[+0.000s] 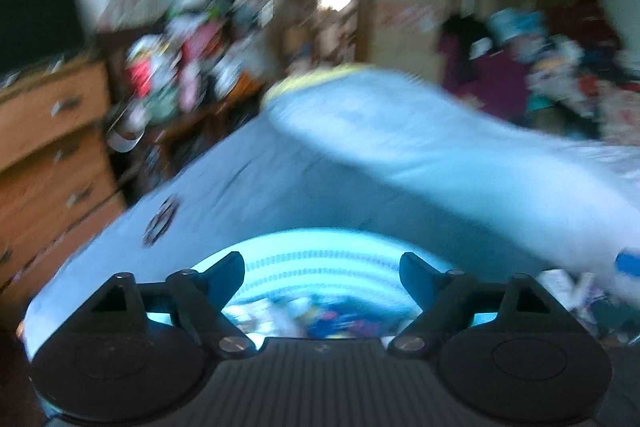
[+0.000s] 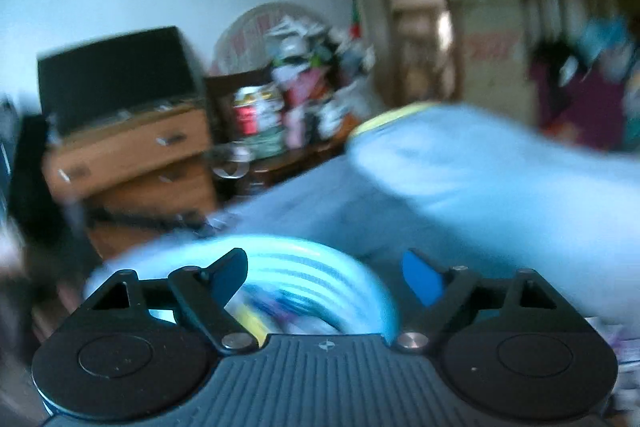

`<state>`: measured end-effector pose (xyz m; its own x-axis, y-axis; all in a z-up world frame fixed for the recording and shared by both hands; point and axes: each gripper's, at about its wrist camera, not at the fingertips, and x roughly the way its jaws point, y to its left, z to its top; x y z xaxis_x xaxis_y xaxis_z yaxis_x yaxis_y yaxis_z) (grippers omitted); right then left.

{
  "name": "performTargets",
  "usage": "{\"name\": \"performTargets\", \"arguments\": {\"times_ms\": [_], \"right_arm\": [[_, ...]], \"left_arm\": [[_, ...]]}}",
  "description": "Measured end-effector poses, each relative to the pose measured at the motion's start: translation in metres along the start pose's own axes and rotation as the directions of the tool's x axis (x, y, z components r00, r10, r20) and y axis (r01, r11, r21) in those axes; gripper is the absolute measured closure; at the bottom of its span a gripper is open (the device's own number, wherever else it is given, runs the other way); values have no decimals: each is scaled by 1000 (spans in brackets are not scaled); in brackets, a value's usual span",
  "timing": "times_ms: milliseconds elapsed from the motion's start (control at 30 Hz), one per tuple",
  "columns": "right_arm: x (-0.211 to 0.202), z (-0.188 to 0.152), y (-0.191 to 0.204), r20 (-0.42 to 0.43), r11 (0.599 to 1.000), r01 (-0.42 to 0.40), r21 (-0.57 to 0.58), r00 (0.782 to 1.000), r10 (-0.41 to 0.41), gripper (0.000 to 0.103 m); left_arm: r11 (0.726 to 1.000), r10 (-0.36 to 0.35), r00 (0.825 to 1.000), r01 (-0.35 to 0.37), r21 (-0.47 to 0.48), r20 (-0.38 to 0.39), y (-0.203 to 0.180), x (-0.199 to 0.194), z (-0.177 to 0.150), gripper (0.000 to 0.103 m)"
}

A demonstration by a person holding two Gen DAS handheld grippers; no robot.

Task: Organize objects
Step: 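Move both open grippers back to the medicine pile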

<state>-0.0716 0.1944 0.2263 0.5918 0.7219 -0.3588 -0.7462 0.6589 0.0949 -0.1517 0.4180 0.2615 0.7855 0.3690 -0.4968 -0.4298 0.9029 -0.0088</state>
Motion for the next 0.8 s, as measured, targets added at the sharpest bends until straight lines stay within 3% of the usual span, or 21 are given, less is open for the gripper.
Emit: {"name": "performTargets", "arguments": {"times_ms": [67, 167, 300, 400, 467, 500, 533, 800], "right_arm": [[-29, -45, -21, -8, 996, 92, 13, 996, -92, 17], [-60, -108, -63, -100, 971, 219, 91, 972, -210, 18], [-84, -170, -125, -221, 912, 380, 154, 913, -343, 25], [-89, -188, -175, -253, 858, 481, 180, 866, -432, 27], [-79, -193, -206, -279, 832, 525, 181, 839, -468, 28], [-72, -198, -224, -295, 825, 537, 177, 828, -476, 33], [-63, -200, -236, -303, 820, 545, 176, 823, -481, 38], [8, -201, -309, -331, 825, 541, 163, 818, -470, 42]], "left_arm": [[997, -77, 995, 75, 29, 63, -26, -26, -12, 8], [976, -216, 970, 212, 50, 109, -69, -54, -35, 5], [931, -358, 933, 353, 90, 41, -133, -50, -72, 8], [911, -392, 917, 397, 110, -71, -172, -32, -101, 14], [904, -399, 910, 411, 117, -112, -188, -24, -116, 14], [903, -399, 909, 413, 123, -123, -195, -21, -120, 14], [902, -396, 908, 413, 124, -136, -200, -17, -125, 14], [910, -356, 915, 386, 153, -191, -225, 35, -140, 17]]}}
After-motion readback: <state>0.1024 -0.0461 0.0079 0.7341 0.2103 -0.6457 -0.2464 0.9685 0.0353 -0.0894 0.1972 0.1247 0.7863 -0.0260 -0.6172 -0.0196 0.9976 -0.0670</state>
